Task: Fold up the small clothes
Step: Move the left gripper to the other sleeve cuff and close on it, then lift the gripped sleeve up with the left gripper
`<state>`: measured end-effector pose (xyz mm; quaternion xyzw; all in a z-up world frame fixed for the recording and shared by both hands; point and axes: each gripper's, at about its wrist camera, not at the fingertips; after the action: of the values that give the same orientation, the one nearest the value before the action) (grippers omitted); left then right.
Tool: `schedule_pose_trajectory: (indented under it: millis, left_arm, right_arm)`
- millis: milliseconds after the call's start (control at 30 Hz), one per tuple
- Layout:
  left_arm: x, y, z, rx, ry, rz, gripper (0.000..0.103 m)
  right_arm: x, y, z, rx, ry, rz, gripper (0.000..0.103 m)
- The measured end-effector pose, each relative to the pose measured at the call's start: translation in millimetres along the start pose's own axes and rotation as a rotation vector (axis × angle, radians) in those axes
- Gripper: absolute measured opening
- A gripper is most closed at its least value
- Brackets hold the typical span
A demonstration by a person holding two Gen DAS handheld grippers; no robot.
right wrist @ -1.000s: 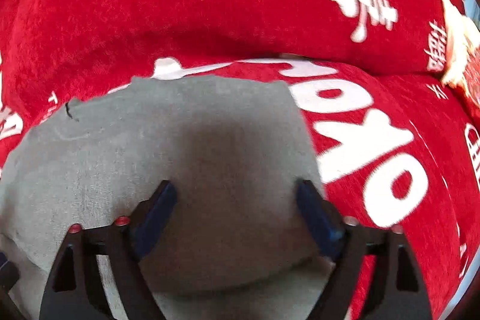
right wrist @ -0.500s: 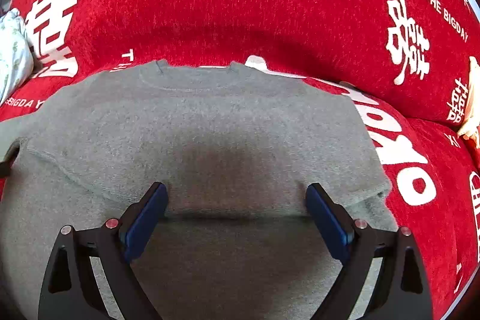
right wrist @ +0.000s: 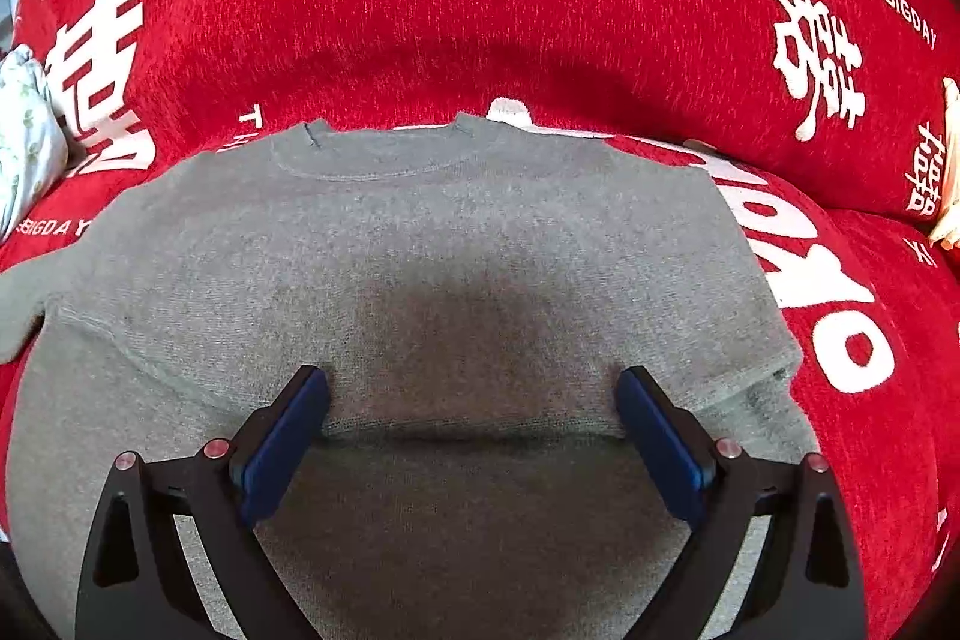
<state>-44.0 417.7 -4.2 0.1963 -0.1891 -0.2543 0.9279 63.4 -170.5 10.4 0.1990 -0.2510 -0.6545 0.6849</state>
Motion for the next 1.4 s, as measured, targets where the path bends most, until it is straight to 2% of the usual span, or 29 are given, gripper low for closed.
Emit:
schedule_pose_trajectory:
  millis: [100,167,233,267,300,333,367,500,733,867,1100,1400]
  left_arm:
    - [-3,13,-6,0.024,-0.054,-0.013,0.103]
    - [-3,16,-3,0.052,-0.075,-0.023,0.086]
    - [-3,20,-1,0.063,-0.08,-0.043,0.052]
    - [-6,22,-1,0.059,-0.099,-0.041,0.042]
    - [-9,25,-1,0.047,-0.123,-0.034,0.019]
    - [-13,28,-3,0.02,-0.162,-0.016,0.008]
    - [-19,31,-4,-0.005,-0.205,0.014,0.008]
    - [-29,34,1,-0.015,-0.261,0.075,0.008]
    - [-7,33,32,0.024,-0.299,0.023,0.008]
    - [24,26,44,0.03,-0.288,-0.056,0.008]
    - [84,5,47,-0.004,-0.277,-0.157,0.008]
    - [163,-36,61,-0.054,-0.287,-0.324,0.008]
  right_arm:
    - [0,0,0,0.0,-0.005,0.001,0.098]
    - [0,0,0,0.001,-0.007,0.001,0.098]
    - [0,0,0,0.002,-0.008,0.001,0.098]
    - [-1,0,0,0.001,-0.007,0.001,0.098]
    - [0,0,0,0.002,-0.008,0.001,0.098]
    - [0,0,0,0.002,-0.008,0.001,0.098]
    - [0,0,0,0.002,-0.007,0.0,0.098]
    - [1,0,0,0.002,-0.005,0.0,0.098]
    - [3,2,0,0.003,0.004,-0.004,0.098]
    - [3,2,-1,0.003,0.011,-0.009,0.098]
    - [4,2,-1,0.004,0.02,-0.013,0.098]
    - [7,2,0,0.01,0.043,-0.029,0.098]
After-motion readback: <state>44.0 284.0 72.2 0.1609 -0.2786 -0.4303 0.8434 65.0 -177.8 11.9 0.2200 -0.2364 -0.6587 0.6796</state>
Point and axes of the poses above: each gripper's, at about its wrist camera, not at the fingertips, and z roughly against the way its jaws point, x to its right, y to its top, and after that the axes turned 4 degrees about -y, right-handed
